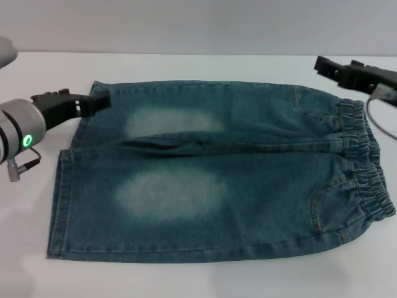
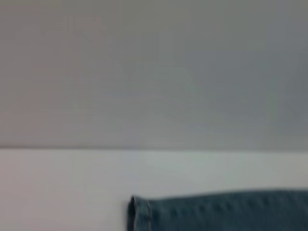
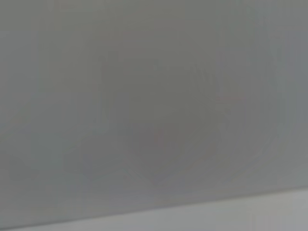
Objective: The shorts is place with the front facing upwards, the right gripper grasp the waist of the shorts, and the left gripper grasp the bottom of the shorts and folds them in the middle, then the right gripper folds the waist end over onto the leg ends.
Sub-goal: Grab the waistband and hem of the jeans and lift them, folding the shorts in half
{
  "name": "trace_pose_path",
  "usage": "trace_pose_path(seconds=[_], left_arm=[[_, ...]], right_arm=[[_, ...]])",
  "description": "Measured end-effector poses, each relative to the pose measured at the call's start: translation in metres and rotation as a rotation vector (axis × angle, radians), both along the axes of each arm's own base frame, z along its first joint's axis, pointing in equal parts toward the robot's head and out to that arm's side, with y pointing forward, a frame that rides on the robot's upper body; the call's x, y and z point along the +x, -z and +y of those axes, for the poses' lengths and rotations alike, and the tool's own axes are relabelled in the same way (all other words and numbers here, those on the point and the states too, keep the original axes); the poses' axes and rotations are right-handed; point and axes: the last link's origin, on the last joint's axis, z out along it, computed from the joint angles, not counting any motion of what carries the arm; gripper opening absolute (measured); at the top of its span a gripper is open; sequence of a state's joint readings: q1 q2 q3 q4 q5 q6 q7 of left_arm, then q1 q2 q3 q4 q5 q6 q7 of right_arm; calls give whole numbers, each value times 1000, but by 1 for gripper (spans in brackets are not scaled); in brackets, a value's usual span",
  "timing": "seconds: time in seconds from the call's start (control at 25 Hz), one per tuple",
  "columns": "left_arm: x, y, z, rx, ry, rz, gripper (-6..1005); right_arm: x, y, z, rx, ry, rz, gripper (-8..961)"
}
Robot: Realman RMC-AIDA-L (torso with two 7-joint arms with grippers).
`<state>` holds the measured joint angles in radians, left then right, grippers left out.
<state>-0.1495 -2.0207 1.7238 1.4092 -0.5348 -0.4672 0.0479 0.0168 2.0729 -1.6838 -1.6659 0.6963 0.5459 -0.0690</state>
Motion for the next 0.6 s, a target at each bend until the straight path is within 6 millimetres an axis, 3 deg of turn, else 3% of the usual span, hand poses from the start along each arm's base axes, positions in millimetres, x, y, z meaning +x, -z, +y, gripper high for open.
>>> trace_pose_path(seconds=[0.2,0.6], left_arm=[[14,-11,-4,-118,-45,32,844],[18,-24,-9,-244,-120,67,843]], right_arm=[[-11,-21,-8,-119,49,53,695],[2,-58,-20,-207,147,108,695]])
